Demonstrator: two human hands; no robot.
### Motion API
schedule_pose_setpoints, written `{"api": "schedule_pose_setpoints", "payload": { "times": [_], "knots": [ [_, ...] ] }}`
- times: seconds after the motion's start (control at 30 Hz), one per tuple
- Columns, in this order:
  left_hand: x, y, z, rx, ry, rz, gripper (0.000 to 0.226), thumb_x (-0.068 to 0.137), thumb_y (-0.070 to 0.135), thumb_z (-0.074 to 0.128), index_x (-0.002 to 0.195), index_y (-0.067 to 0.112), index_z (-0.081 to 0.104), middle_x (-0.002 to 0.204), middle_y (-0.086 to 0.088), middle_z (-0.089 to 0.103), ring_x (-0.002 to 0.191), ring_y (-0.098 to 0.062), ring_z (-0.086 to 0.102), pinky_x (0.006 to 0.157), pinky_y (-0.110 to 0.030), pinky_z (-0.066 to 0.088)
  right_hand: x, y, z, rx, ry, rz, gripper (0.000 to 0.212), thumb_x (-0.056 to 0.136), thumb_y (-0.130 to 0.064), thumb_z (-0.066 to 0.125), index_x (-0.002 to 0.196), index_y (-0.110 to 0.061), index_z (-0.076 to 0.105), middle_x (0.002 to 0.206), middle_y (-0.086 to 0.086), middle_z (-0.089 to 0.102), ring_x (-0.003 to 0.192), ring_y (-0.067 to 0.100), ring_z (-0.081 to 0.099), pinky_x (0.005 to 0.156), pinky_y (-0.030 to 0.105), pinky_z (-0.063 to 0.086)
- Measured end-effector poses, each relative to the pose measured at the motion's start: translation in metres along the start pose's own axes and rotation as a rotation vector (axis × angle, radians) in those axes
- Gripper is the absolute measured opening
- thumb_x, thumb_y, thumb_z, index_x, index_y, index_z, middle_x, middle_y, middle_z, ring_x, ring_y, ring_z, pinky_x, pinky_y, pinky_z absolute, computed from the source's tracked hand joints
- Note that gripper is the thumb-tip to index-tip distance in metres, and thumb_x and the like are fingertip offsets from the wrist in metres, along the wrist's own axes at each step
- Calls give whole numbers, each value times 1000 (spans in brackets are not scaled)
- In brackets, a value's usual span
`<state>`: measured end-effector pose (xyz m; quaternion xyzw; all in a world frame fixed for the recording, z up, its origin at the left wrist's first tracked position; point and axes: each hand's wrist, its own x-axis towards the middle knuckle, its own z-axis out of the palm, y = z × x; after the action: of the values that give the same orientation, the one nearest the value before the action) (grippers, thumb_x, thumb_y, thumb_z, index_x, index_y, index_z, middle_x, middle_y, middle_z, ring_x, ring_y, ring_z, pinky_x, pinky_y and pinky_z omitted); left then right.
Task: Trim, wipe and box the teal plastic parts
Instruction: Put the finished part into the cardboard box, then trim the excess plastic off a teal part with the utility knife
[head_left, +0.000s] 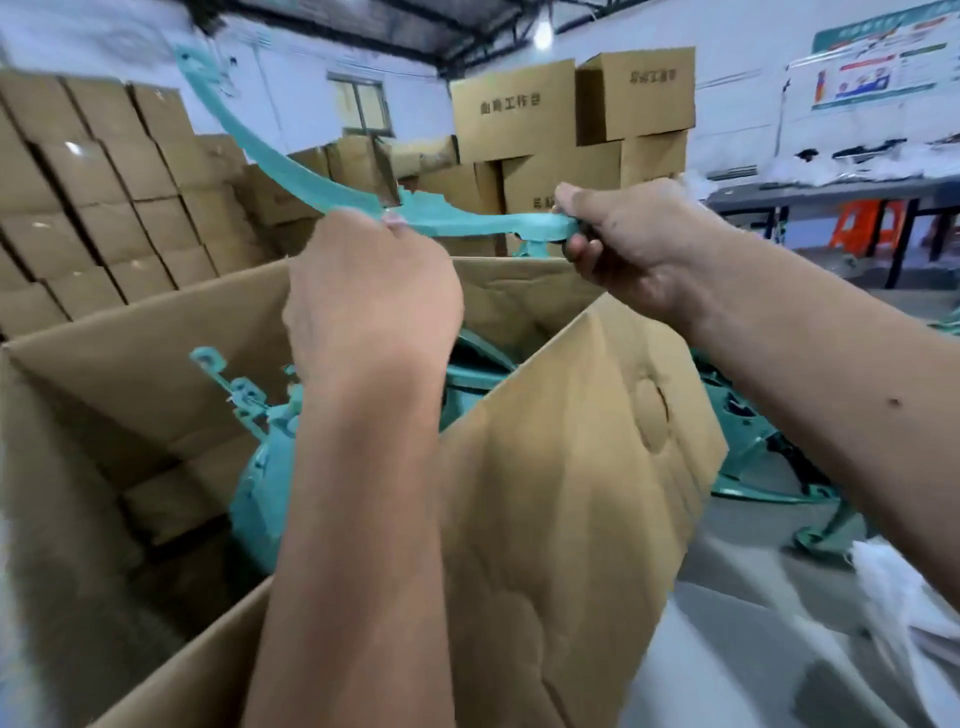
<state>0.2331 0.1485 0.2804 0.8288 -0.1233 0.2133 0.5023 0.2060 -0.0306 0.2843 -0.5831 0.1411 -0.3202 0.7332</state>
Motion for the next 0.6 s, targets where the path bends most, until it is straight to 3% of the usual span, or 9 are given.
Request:
{"api": "schedule_pose_setpoints", "payload": {
  "times": [0.1,0.17,0.23,0.33,0.4,0.47,0.6],
  "knots": [
    [-11,1,6,-89,-36,-68,35,97,38,55,123,16,50,122,-5,62,113,-32,60,101,-45,50,7,7,10,-106,-21,-15,23,100,-14,70,115,2,66,104,16,68,62,13,73,61,23,63],
    [-16,0,11,-82,-73,-100,37,95,37,57,123,18,44,131,-7,53,118,-32,54,101,-45,47,10,13,5,-194,-46,-12,26,98,-16,72,117,-2,61,127,18,60,77,24,79,71,30,65],
    [-16,0,16,-33,-83,-77,32,94,38,58,119,19,50,133,-6,52,120,-31,52,100,-44,46,10,19,-6,-233,-34,-21,25,98,-15,72,114,-2,60,133,18,57,82,26,80,77,31,65],
    [-22,6,30,-4,-75,28,28,93,37,58,116,21,61,126,-6,59,118,-29,54,100,-43,47,2,24,-24,-152,26,-73,14,100,-10,69,109,0,66,115,22,68,79,22,80,71,27,64],
    [-39,19,54,-36,-48,167,18,92,34,61,107,24,65,115,-2,63,111,-25,56,93,-37,48,-9,26,-45,-131,96,-120,15,102,-10,65,102,4,68,91,18,77,67,16,76,62,24,60],
    [-56,29,74,-125,-29,324,4,91,29,65,94,27,64,102,3,63,100,-18,57,84,-31,47,-18,35,-59,-121,141,-138,19,103,-9,62,93,6,68,61,5,70,47,10,65,47,20,52],
    [-100,46,138,-230,-296,422,13,86,21,62,77,30,59,90,6,65,88,-16,61,74,-33,50,-46,64,-125,-202,291,-97,21,97,2,58,78,-2,64,44,-2,52,33,7,44,37,13,35]
  ]
}}
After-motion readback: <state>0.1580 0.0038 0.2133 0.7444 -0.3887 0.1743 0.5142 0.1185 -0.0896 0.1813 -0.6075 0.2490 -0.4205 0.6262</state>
